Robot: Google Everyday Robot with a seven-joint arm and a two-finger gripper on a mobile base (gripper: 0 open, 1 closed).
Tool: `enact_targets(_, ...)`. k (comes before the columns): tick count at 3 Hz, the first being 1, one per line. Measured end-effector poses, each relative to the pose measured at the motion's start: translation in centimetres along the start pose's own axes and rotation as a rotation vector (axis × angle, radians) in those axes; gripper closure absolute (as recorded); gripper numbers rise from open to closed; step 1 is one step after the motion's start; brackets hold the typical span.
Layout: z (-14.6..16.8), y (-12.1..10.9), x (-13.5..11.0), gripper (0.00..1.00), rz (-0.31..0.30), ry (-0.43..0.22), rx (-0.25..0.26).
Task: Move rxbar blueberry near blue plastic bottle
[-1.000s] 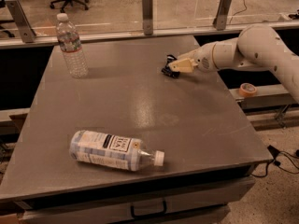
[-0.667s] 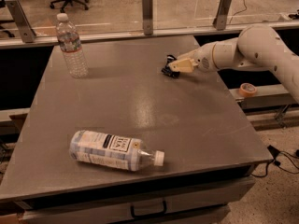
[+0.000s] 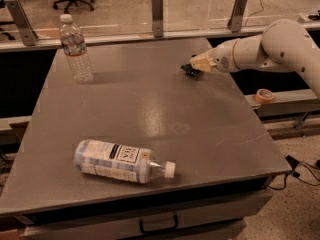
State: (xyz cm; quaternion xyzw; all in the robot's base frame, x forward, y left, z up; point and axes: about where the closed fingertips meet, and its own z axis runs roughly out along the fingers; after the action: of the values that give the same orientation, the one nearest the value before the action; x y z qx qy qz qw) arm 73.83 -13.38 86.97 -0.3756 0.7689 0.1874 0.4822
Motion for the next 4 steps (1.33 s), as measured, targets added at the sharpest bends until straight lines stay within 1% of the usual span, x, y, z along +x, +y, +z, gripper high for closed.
enact_targets(1, -2.3, 0.2, -2.5, 0.12, -0.034, -0.031, 0.017)
enact_targets(2, -3.7, -0.2, -3.2, 0.00, -0.028, -0.042, 0.028)
enact_targets(3, -3.9, -1.3, -2.4, 0.00, -0.032, -0.042, 0.037)
enact_targets(4, -3.2, -4.1, -1.4, 0.00, -0.010, -0.065, 0.049)
